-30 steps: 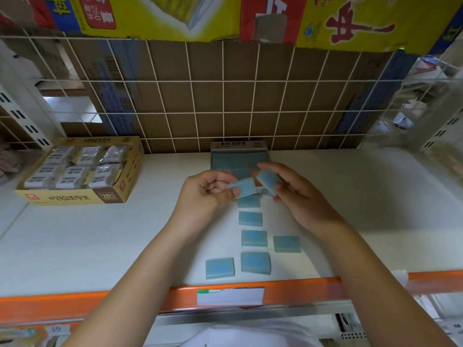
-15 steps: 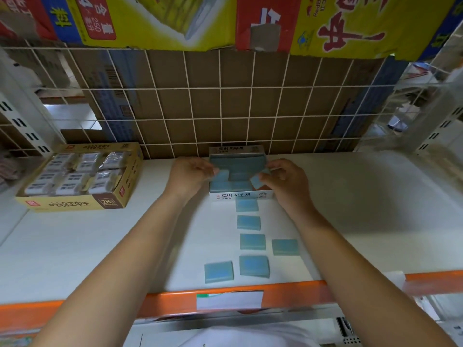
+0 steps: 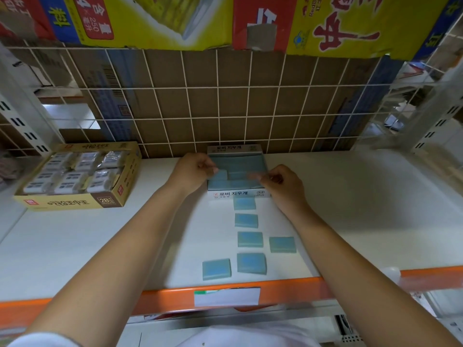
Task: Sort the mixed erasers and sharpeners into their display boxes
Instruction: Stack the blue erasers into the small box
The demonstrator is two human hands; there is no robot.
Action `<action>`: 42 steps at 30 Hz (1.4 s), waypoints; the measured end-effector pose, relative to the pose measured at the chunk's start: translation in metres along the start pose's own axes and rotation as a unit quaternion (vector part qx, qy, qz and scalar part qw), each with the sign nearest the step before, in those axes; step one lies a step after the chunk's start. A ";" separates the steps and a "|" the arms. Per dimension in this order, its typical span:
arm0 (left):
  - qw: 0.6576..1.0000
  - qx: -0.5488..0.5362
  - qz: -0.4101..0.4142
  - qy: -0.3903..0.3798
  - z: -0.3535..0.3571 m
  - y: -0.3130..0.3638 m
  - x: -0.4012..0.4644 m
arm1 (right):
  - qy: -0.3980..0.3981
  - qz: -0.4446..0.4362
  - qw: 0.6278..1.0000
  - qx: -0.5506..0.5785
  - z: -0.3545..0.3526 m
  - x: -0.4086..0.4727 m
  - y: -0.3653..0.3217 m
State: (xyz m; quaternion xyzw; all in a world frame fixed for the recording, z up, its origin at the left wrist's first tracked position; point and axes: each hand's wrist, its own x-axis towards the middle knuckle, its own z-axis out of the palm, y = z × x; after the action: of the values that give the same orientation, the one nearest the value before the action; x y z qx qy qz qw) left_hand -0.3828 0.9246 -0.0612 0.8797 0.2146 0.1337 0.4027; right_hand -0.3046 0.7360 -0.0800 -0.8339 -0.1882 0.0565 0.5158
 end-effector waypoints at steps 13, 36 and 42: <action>0.999 0.036 0.019 0.004 0.008 -0.016 0.002 | -0.003 -0.080 0.992 -0.097 0.002 -0.004 0.003; 0.985 0.078 0.113 -0.103 0.005 -0.023 -0.167 | -0.171 -0.088 0.967 -0.168 -0.067 -0.098 0.029; 0.993 0.039 0.058 -0.092 0.002 -0.013 -0.167 | -0.154 -0.047 0.980 -0.116 -0.068 -0.098 0.024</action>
State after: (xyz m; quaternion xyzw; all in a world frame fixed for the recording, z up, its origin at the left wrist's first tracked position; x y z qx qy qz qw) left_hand -0.5313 0.8493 -0.0831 0.9143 0.1300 0.0671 0.3776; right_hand -0.3699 0.6330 -0.0795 -0.8595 -0.3098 0.1376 0.3825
